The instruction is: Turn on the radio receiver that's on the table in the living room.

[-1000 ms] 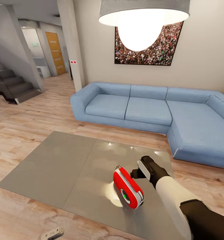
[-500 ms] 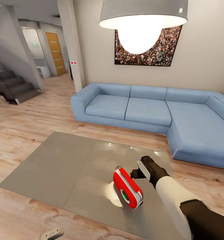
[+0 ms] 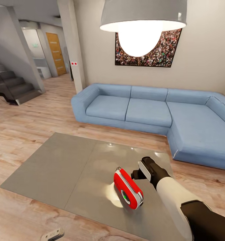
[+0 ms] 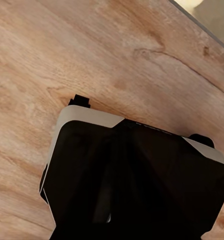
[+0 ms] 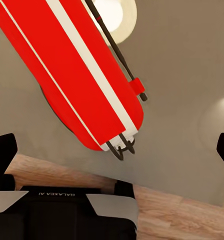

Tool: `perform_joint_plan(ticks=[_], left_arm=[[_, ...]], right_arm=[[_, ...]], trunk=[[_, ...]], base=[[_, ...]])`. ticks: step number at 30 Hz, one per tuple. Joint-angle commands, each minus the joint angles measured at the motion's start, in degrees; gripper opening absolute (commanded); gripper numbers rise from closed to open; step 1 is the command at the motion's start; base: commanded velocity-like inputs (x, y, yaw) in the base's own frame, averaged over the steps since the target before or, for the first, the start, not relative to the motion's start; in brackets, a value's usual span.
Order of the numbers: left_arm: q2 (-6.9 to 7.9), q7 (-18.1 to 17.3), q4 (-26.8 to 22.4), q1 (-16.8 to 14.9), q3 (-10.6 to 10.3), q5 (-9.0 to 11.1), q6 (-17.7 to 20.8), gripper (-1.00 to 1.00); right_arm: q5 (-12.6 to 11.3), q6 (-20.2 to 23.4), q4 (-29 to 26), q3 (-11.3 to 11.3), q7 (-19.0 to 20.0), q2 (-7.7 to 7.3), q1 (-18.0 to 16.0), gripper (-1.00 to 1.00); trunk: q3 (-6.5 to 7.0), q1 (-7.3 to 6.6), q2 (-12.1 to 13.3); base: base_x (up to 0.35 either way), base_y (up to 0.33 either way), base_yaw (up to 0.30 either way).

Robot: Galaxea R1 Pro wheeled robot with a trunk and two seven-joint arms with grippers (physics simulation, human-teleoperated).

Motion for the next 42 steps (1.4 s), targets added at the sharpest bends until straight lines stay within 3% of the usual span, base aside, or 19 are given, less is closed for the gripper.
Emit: perform_joint_plan(ticks=[1, 28, 42], left_arm=[[0.00, 0.00, 0.00, 0.01, 0.00, -0.01, 0.00, -1.00], [0.00, 0.00, 0.00, 0.01, 0.00, 0.00, -0.09, -1.00], [0.00, 0.00, 0.00, 0.00, 0.00, -0.07, 0.07, -1.00]], right_arm=[[0.00, 0.00, 0.00, 0.00, 0.00, 0.00, 0.00, 1.00], [-0.09, 0.00, 0.09, 0.00, -0.26, 0.00, 0.00, 1.00], [-0.09, 0.00, 0.09, -0.01, -0.26, 0.00, 0.00, 1.00]], trunk=[[0.19, -0.22, 0.42], [5.03, -6.15, 11.25], [5.03, -6.15, 11.25]], base=[[0.000, 0.000, 0.000], [0.000, 0.000, 0.000], [-0.033, 0.000, 0.000]])
